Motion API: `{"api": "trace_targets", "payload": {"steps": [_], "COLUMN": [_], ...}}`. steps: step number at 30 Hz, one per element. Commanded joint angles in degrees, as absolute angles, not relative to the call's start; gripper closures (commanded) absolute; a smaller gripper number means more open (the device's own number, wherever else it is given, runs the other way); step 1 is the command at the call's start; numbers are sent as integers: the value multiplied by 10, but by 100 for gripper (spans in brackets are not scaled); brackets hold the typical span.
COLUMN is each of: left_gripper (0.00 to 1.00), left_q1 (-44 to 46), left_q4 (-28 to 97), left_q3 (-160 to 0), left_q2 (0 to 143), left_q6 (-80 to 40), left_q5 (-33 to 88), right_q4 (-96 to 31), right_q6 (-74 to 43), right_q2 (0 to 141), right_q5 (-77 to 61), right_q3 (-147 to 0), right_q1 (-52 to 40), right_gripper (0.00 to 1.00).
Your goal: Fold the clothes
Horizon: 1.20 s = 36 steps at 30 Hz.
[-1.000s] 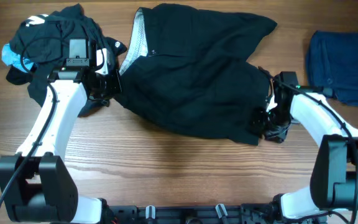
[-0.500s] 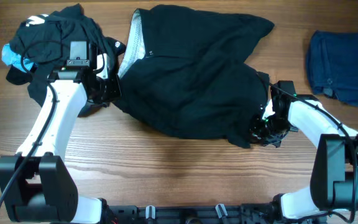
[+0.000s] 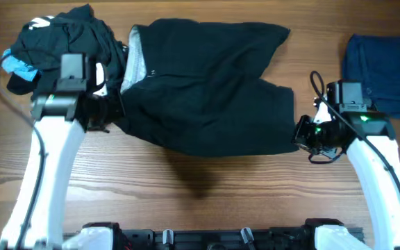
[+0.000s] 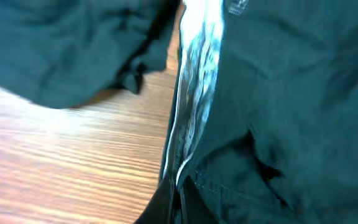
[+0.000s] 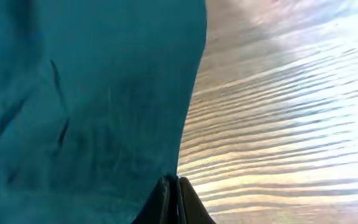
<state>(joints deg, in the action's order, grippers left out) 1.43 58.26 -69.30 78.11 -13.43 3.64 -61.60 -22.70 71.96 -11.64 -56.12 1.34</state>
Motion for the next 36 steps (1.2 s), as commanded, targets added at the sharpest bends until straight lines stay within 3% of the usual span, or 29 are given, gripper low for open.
{"api": "trace_targets", "payload": {"steps": [1, 19, 27, 30, 32, 34, 36], "left_gripper": [96, 96, 96, 96, 96, 96, 96], "left_q1": [10, 57, 93, 93, 93, 93, 93], "left_q4": [602, 699, 663, 648, 646, 644, 640], "left_q3": [-701, -700, -689, -689, -689, -689, -689], "left_q2": [706, 583, 595, 608, 618, 633, 649], "left_q6": [-155, -203, -215, -215, -215, -215, -215], "left_q5": [-19, -38, -70, -72, -76, -81, -83], "right_q4": [-631, -676, -585, -637, -666, -673, -656], "right_q6": [-227, -208, -181, -166, -146, -103, -86], "right_q2": [680, 631, 650, 686, 710, 737, 765], "right_q5": [-78, -44, -45, -52, -91, -162, -199], "right_q3": [-604, -667, -667, -662, -647, -613, -576], "right_q1": [15, 15, 15, 15, 15, 15, 15], "right_gripper": [96, 96, 96, 96, 84, 58, 49]}}
